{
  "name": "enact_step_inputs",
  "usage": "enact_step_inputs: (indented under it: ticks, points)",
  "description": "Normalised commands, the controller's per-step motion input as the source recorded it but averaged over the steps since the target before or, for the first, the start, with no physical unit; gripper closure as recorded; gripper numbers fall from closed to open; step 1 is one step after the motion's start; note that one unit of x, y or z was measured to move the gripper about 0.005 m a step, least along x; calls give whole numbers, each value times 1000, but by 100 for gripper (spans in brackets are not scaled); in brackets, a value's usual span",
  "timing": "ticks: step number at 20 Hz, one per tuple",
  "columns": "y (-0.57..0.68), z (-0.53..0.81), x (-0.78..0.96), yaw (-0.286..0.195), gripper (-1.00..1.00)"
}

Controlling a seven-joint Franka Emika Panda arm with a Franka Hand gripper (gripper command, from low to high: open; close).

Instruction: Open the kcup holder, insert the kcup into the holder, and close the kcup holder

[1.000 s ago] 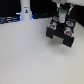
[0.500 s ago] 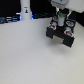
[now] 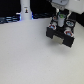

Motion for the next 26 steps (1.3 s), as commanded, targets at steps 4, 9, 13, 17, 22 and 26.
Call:
enact_step_inputs:
  ticks: [4,9,13,17,22,26]
  points:
    - [69,67,107,-16,100]
    - [22,-157,69,-3,100]
    - [-3,-179,44,-7,100]
    - [14,152,133,-3,100]
    - [118,404,465,-25,100]
    - [133,295,591,-38,100]
